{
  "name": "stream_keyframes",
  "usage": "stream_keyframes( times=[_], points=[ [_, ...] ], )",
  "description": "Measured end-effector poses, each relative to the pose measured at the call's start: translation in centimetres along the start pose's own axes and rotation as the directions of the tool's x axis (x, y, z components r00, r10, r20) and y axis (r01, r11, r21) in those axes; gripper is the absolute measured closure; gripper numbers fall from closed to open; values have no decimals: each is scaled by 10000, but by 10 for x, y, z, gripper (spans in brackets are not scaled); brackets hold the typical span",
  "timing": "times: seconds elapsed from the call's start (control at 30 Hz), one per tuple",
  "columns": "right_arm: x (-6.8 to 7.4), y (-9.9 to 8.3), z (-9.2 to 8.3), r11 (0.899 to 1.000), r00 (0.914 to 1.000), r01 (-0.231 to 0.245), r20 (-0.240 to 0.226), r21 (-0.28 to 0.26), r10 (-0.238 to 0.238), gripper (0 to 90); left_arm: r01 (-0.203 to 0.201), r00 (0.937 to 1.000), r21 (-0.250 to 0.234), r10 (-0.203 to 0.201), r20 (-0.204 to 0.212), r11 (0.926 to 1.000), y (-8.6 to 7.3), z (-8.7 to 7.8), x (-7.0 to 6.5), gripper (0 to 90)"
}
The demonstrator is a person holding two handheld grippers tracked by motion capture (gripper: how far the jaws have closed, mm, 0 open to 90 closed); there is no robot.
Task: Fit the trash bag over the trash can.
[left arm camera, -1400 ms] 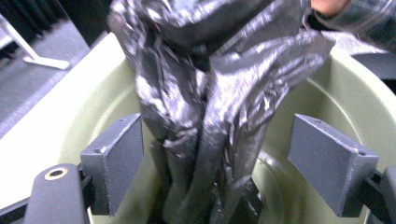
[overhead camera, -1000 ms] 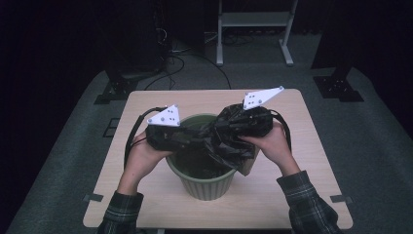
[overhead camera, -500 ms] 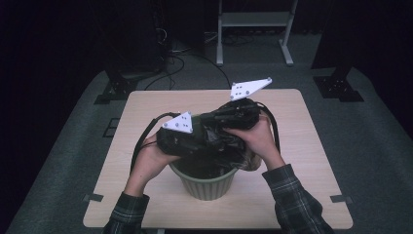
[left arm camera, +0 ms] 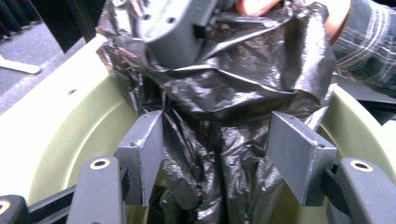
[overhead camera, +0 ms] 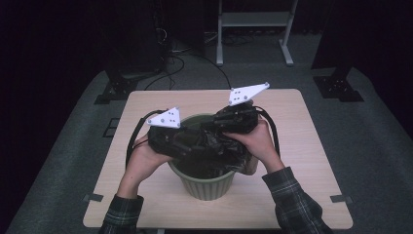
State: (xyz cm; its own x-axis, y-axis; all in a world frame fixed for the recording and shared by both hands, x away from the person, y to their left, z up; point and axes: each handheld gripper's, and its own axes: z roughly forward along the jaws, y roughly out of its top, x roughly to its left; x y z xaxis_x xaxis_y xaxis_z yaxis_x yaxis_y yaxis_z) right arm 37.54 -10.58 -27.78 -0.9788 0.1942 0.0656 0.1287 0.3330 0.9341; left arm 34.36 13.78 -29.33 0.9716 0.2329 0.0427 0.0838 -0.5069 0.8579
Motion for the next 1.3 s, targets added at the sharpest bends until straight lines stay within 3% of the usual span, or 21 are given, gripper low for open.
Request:
stream_keyframes(
  times=[0.3, 0.4, 0.5, 0.53, 0.57, 0.63, 0.7, 0.87, 1.0, 1.13, 1.3],
  points=[
    [3, -3, -7, 9995, 9993, 162, -319, -255, -171, 900, 436, 9984, -633, -413, 378, 9970, 6, 6, 8, 448],
    [4, -2, -9, 9994, 9991, 203, -354, -267, -213, 900, 417, 9981, -400, -398, 473, 9983, 9, 9, 7, 621],
    [5, -3, -10, 9993, 9988, 214, -428, -300, -227, 900, 273, 9984, -216, -262, 492, 9994, 11, 10, 6, 882],
    [5, -3, -11, 9994, 9990, 171, -409, -291, -183, 858, 289, 9988, -106, -285, 404, 9995, 11, 10, 5, 899],
    [5, -3, -12, 9995, 9992, 107, -392, -304, -119, 778, 262, 9992, 36, -263, 312, 9997, 10, 10, 5, 900],
    [4, -4, -19, 9994, 9993, -29, -373, -353, 15, 718, 236, 9997, 61, -237, 78, 9997, 8, 7, 4, 899],
    [5, -7, -29, 9994, 10000, -26, 30, -356, 27, 707, 284, 9996, -19, -284, -76, 9996, 5, 2, 5, 899],
    [6, -19, -59, 9991, 9982, -221, 541, -353, 240, 665, 252, 9993, -207, -257, -273, 9995, -2, -11, 3, 899],
    [3, -31, -76, 9971, 9934, -586, 960, -495, 632, 646, 239, 9992, -228, -246, -330, 9995, -6, -14, 2, 898],
    [-4, -40, -80, 9939, 9868, -977, 1244, -519, 1035, 609, 214, 9994, -263, -221, -255, 9994, -7, -14, 0, 898],
    [-14, -42, -69, 9868, 9756, -1481, 1537, -658, 1567, 555, 127, 9997, -225, -131, -204, 9997, -6, -15, -2, 898]
  ],
)
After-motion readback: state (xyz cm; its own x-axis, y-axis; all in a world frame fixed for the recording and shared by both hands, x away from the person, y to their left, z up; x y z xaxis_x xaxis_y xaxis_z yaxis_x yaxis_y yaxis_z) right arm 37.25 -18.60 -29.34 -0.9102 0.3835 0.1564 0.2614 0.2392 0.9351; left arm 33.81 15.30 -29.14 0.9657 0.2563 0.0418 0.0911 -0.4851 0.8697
